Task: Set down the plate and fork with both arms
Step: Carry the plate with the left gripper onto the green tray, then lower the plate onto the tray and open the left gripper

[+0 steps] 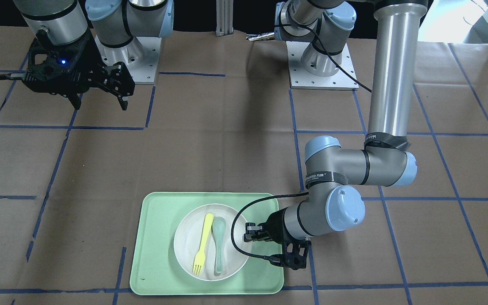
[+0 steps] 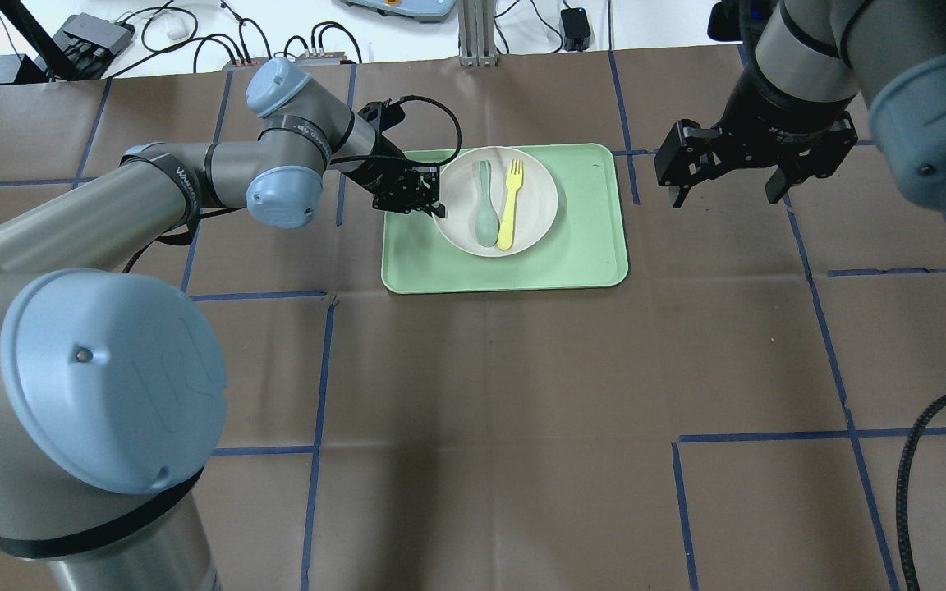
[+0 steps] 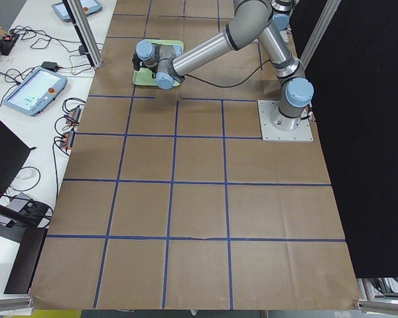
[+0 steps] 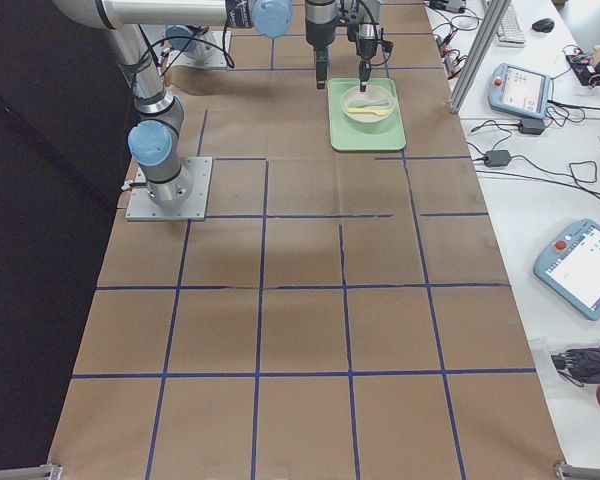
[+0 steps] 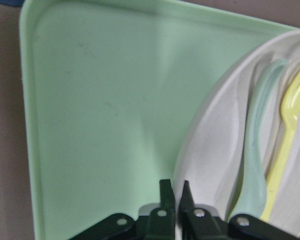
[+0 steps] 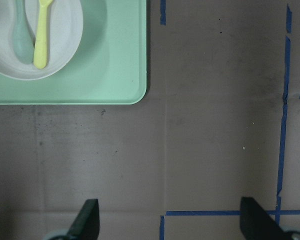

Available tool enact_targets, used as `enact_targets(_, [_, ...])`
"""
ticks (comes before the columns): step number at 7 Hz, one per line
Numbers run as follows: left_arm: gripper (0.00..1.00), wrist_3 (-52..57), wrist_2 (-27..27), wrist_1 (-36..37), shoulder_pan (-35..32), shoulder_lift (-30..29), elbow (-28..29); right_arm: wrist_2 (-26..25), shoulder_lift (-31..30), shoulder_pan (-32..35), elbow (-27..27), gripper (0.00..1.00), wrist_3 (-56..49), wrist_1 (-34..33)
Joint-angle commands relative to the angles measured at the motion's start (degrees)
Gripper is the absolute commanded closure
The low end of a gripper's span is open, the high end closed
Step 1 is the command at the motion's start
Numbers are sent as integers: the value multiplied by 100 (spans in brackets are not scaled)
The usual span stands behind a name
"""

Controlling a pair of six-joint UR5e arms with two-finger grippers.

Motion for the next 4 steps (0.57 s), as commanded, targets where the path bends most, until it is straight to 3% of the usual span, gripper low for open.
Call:
enact_targets(1, [62, -8, 51, 1, 19, -117, 144, 0, 0, -3, 0, 0, 0, 0])
enact_targets(2, [9, -95, 42, 1, -15, -143, 145, 0, 0, -3, 0, 0, 0, -9])
enact_targets(3, [1, -391, 42, -16, -59, -118, 145, 0, 0, -3, 0, 0, 0, 0])
enact_targets(4, [1, -412, 42, -103, -68, 48, 145, 0, 0, -3, 0, 0, 0, -9])
